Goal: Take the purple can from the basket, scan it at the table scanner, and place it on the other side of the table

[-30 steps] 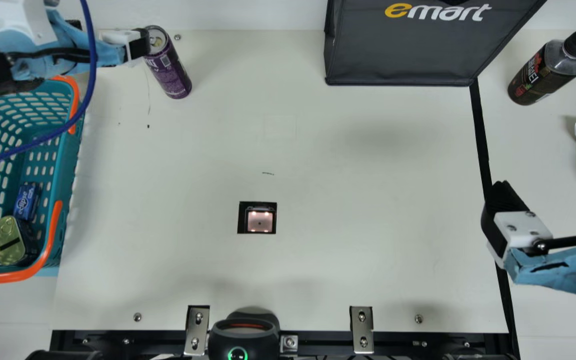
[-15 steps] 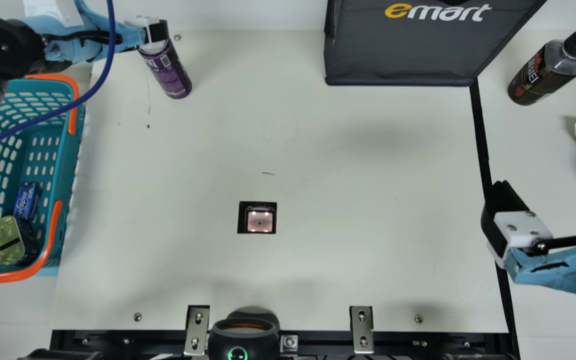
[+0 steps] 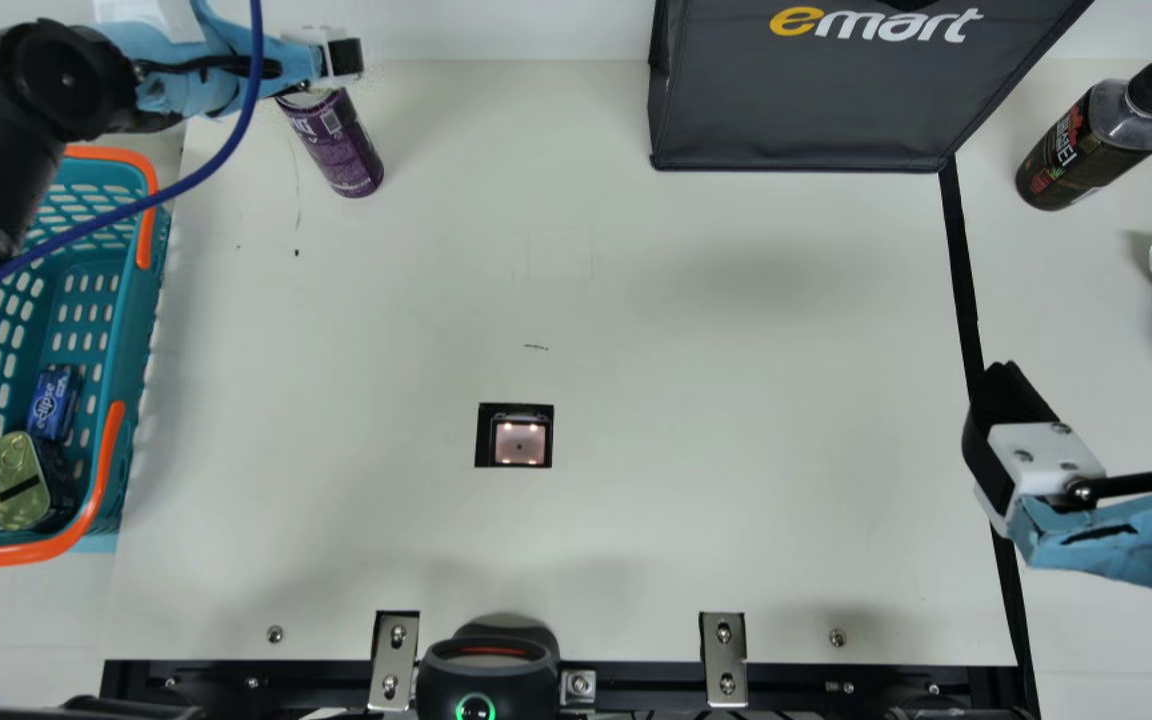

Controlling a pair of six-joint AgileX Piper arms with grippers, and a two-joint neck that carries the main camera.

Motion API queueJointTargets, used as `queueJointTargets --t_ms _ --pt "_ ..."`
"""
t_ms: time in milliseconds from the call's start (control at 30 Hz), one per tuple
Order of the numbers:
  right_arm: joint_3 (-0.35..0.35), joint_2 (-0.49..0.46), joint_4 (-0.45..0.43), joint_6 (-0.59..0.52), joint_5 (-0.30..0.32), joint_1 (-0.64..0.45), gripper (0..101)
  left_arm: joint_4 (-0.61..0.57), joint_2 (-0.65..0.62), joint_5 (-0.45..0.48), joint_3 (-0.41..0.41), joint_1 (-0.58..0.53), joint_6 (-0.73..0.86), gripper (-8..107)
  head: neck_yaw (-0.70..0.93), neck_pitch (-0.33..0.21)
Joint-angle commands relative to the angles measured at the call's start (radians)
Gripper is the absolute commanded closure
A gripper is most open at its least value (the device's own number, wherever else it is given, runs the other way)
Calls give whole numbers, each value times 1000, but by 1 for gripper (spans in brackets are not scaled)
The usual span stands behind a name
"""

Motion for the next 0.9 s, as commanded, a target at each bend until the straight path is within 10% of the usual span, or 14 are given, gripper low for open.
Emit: queueJointTargets --t_ms 0,867 --pt "0 0 0 0 0 0 6 37 10 -2 -4 -7 -21 9 2 -30" --pt "0 0 0 0 -1 0 6 277 153 90 -129 -81 -213 9 2 -30"
